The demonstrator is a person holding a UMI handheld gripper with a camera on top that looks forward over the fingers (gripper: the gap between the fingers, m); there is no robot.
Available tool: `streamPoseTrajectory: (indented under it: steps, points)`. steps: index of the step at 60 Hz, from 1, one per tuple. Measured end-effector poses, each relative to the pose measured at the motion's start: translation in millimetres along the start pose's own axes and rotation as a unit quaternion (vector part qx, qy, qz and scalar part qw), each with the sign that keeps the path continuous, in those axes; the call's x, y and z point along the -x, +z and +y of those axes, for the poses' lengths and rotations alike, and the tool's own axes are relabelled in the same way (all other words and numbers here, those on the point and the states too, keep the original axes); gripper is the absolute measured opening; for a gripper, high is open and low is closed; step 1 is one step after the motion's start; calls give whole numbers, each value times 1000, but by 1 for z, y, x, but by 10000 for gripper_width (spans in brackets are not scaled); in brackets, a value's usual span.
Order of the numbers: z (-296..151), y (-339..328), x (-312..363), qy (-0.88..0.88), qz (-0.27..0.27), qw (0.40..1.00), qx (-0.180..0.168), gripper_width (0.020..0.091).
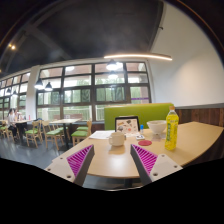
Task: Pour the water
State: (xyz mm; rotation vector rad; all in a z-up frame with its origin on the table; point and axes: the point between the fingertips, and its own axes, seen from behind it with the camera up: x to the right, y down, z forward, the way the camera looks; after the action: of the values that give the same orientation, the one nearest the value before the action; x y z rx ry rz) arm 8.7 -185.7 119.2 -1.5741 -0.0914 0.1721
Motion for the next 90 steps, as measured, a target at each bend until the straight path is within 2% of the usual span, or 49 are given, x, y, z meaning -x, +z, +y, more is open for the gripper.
streamPoseTrajectory:
  steps: [7, 14, 25, 34, 46, 50, 51, 55, 60, 61, 63, 64, 66, 68, 76, 83, 90]
  points:
    - [1, -2, -27, -6, 17, 1000, 9, 816]
    - [4, 5, -70, -16, 57, 998, 11, 813]
    - [7, 30, -182, -15, 129, 991, 21, 823]
    - [7, 94, -264, -25, 162, 986, 35, 836]
    - [7, 180, -317, -17, 168, 985, 41, 834]
    - [2, 199, -336, -20, 185, 982, 32, 833]
    - [3, 201, -337, -23, 187, 982, 30, 824]
    - [9, 214, -342, -32, 190, 981, 34, 508]
    - [1, 214, -343, -37, 203, 979, 4, 479]
    - [2, 214, -342, -40, 202, 979, 6, 449]
    - [5, 215, -341, -46, 204, 978, 15, 453]
    - [4, 216, -340, -50, 204, 978, 15, 417]
    - [3, 216, -337, -57, 204, 977, 15, 411]
    - [6, 216, -336, -61, 206, 976, 17, 365]
    - [3, 217, -329, -88, 222, 970, 36, 328]
    - [-45, 222, -301, -187, 224, 956, 34, 329]
    - [-101, 238, -247, -366, 224, 903, 34, 327]
